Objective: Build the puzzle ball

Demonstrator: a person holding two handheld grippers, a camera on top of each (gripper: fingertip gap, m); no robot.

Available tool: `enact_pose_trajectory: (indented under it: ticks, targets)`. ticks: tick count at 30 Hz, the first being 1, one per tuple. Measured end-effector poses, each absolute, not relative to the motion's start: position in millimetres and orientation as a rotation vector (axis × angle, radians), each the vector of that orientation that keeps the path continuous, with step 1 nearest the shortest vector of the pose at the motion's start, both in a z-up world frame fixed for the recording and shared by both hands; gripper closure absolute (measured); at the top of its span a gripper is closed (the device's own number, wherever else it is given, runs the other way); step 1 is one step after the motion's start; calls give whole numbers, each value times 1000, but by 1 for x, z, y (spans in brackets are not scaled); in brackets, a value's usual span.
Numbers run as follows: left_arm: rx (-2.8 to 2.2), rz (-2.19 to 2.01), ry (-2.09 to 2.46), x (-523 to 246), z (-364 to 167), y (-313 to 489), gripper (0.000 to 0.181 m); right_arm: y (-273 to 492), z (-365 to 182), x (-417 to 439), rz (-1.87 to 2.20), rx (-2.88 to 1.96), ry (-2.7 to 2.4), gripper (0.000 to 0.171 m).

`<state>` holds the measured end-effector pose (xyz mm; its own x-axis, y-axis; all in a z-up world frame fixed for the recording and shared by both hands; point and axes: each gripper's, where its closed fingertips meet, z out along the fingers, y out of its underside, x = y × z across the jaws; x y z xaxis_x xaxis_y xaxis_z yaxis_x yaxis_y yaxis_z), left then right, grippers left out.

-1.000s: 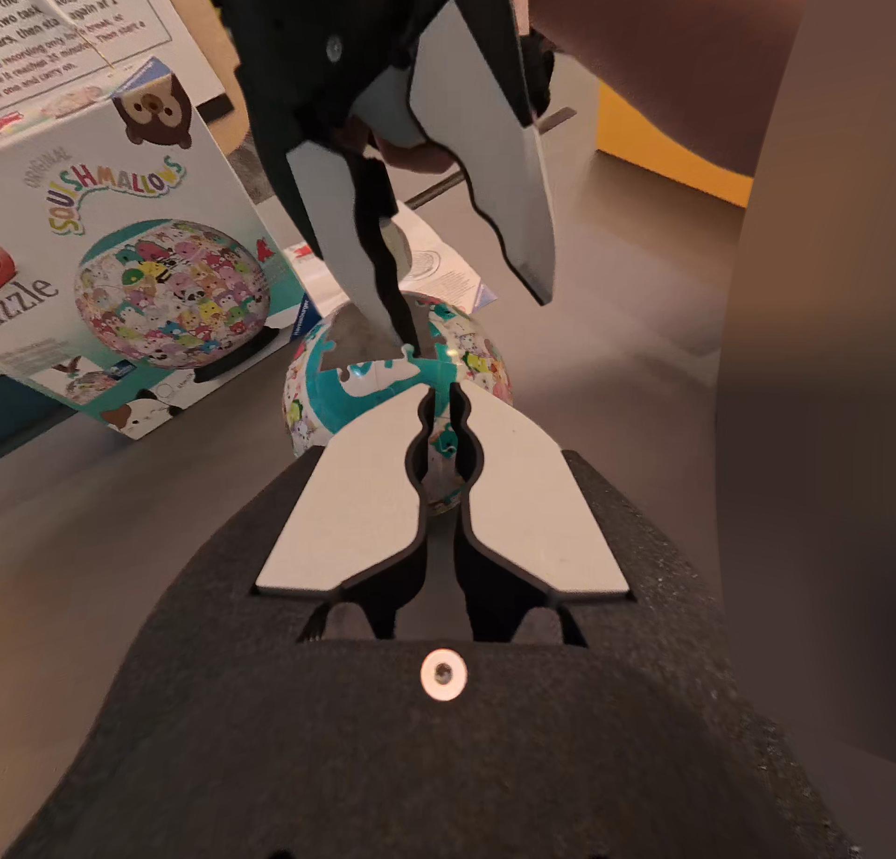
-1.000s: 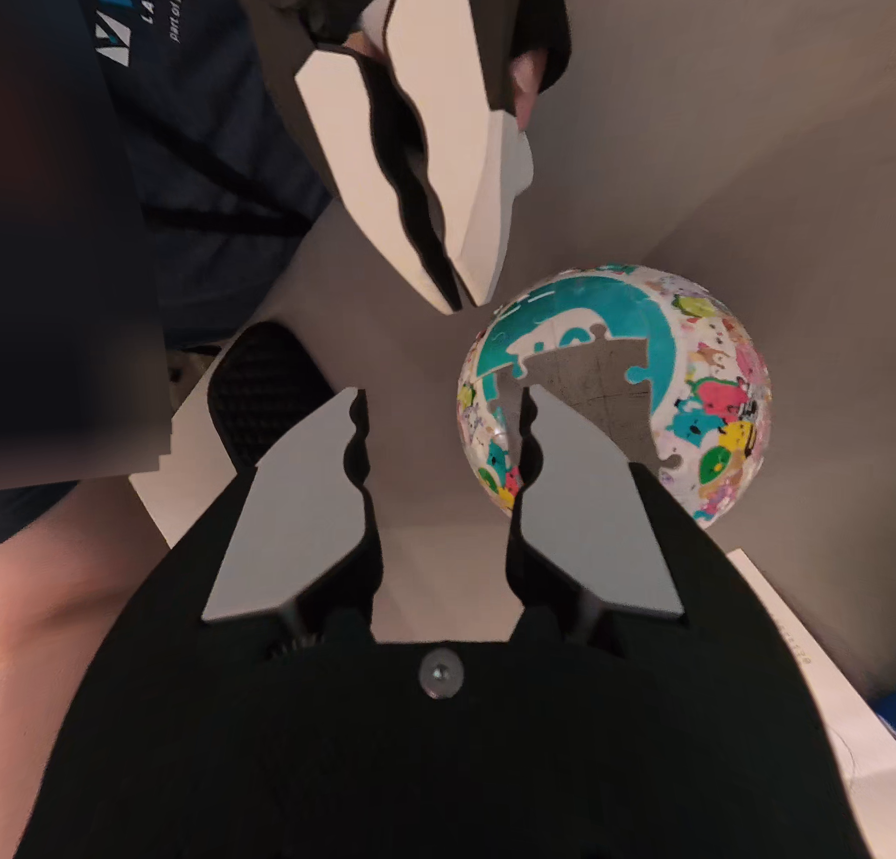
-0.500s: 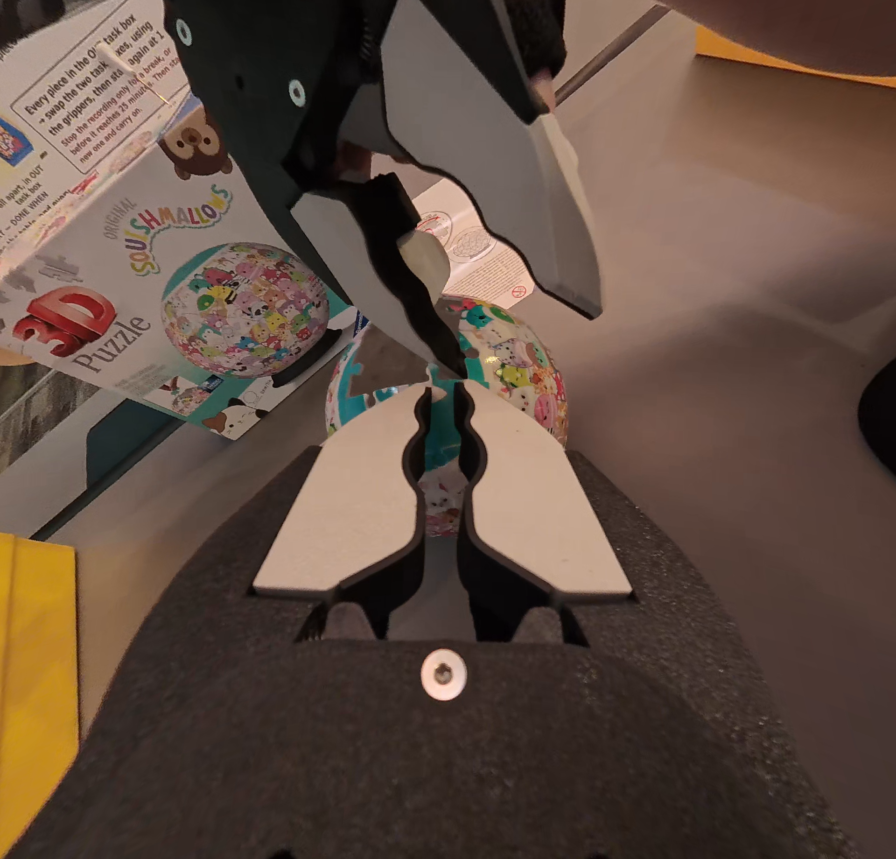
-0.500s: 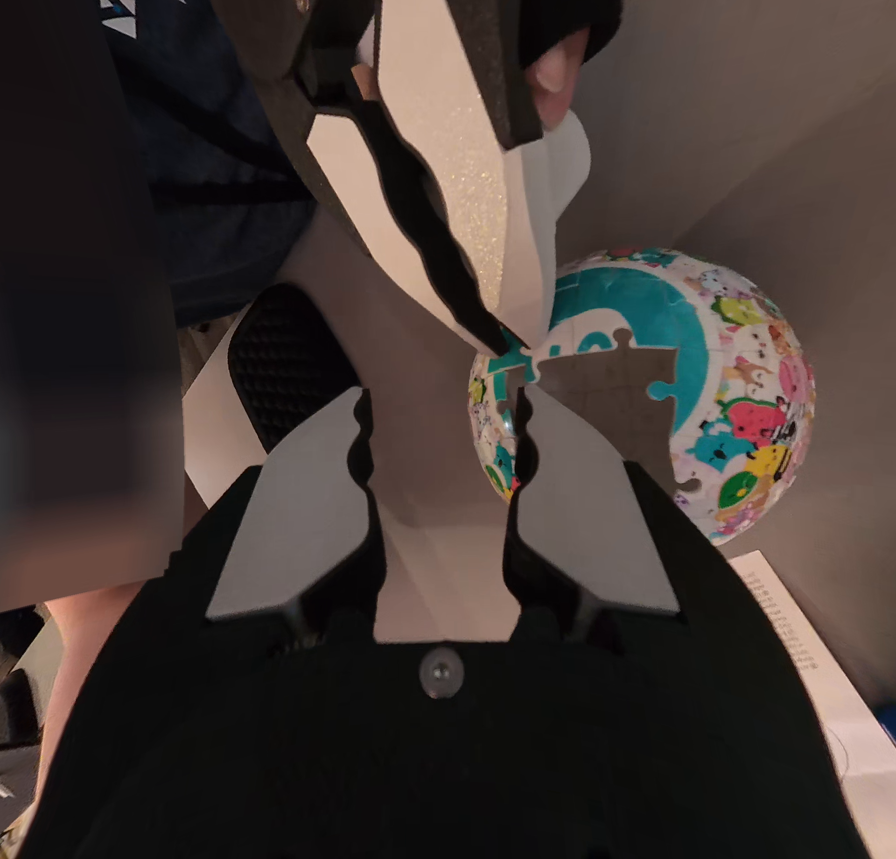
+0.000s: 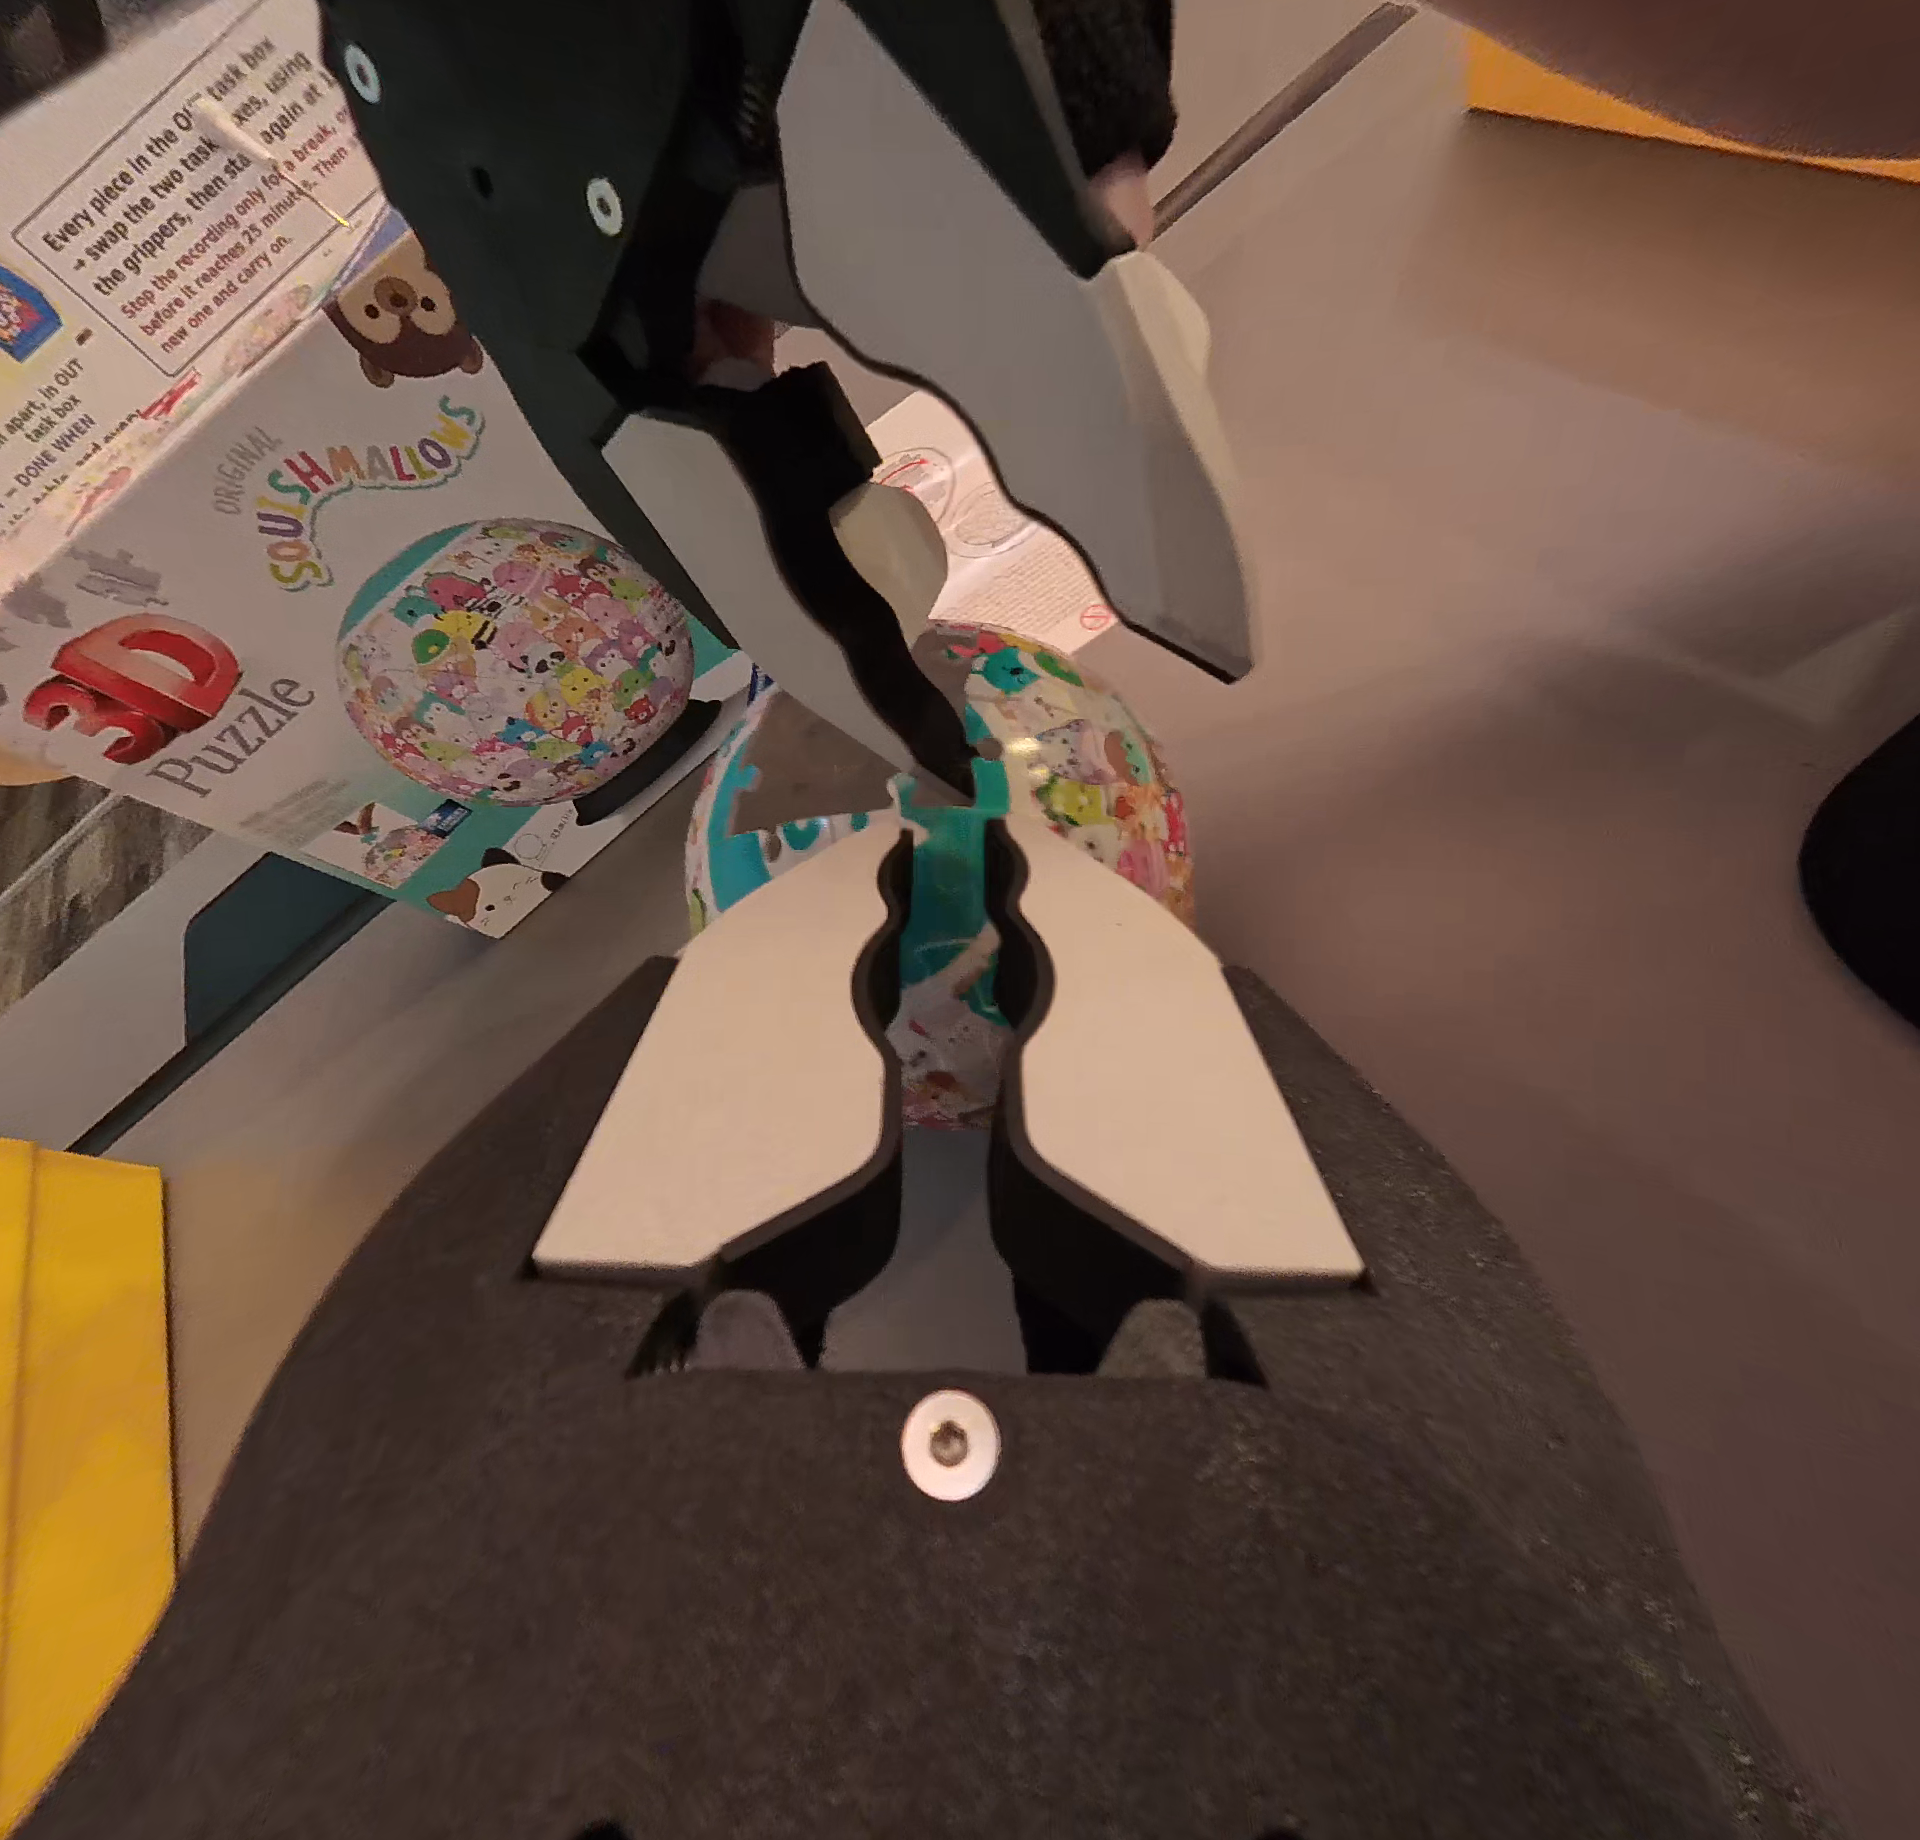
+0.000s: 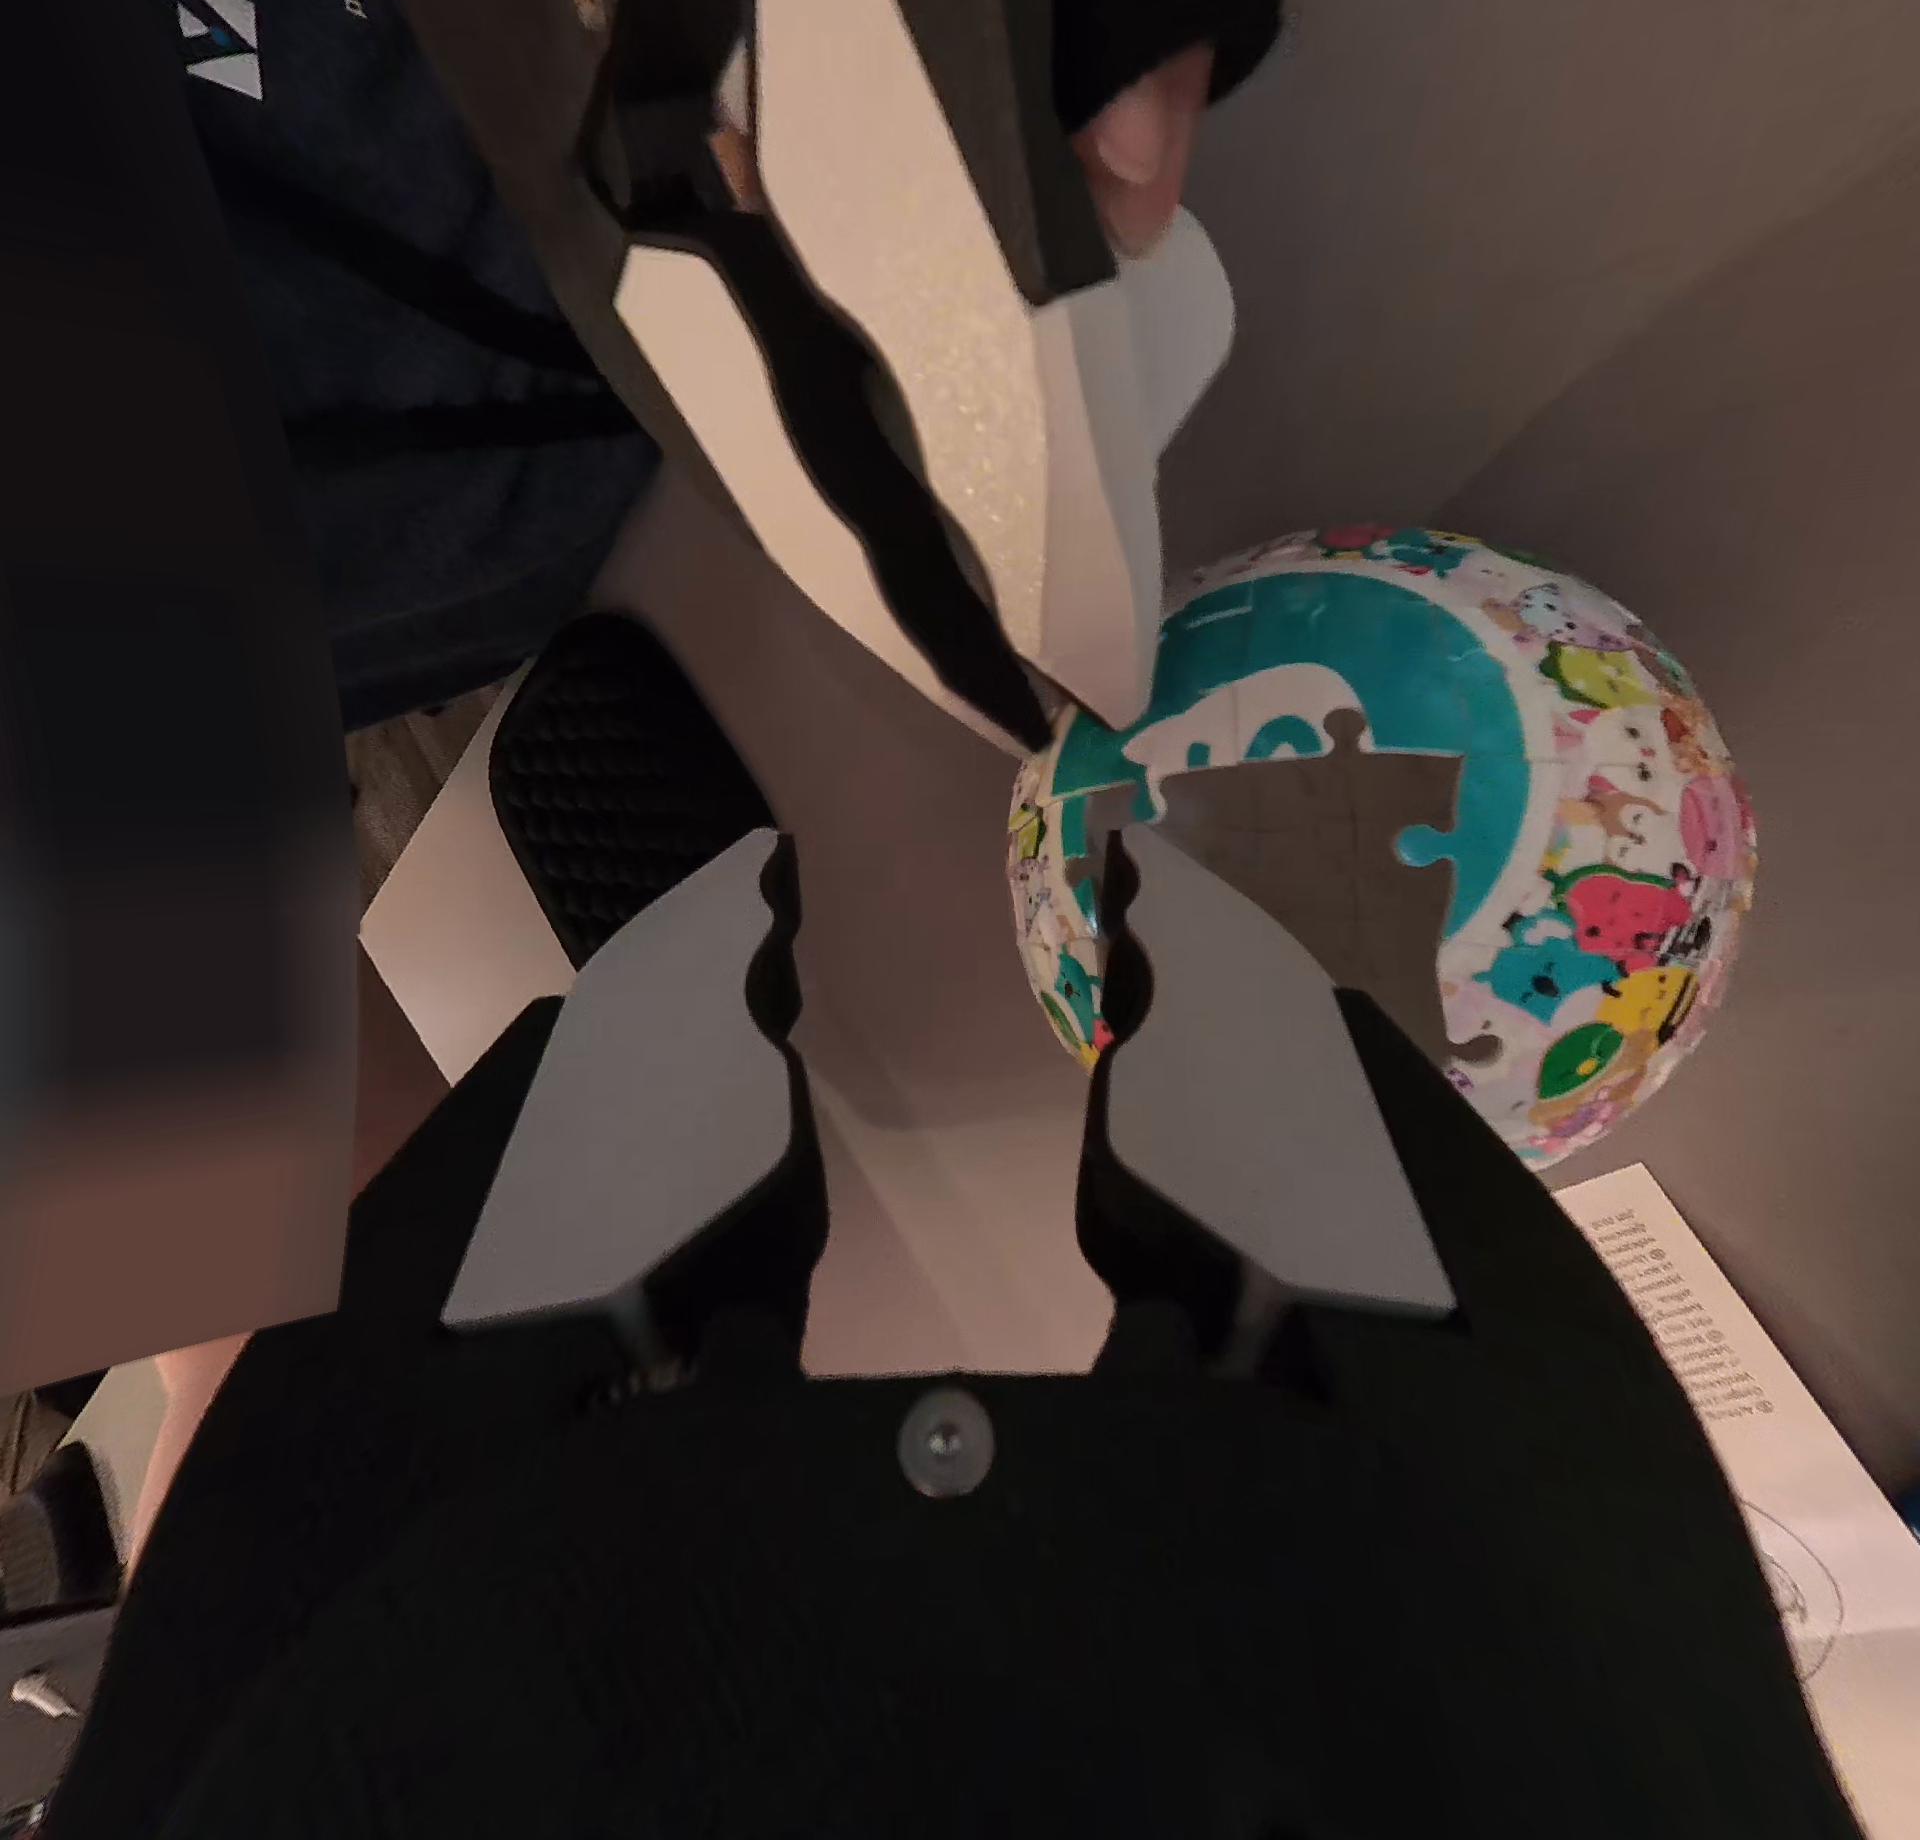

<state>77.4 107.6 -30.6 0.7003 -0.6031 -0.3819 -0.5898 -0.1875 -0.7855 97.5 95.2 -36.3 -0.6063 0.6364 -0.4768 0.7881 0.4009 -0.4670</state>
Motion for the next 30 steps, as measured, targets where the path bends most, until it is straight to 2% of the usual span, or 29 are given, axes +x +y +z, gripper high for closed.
enact_pose_trajectory:
  ticks: [7,16,23,30]
  targets:
    - [-1826,60,924,81,-39,106,156,98,-39,98,-964,1267,2450,114]
    - [-1765,80,857,74,-32,105,155,95,-39,101,-833,1299,2352,113]
    - [-1730,147,830,69,-31,111,141,87,-32,97,-845,1310,2219,112]
    - [-1769,36,807,62,-35,104,142,87,-30,94,-837,1323,2189,113]
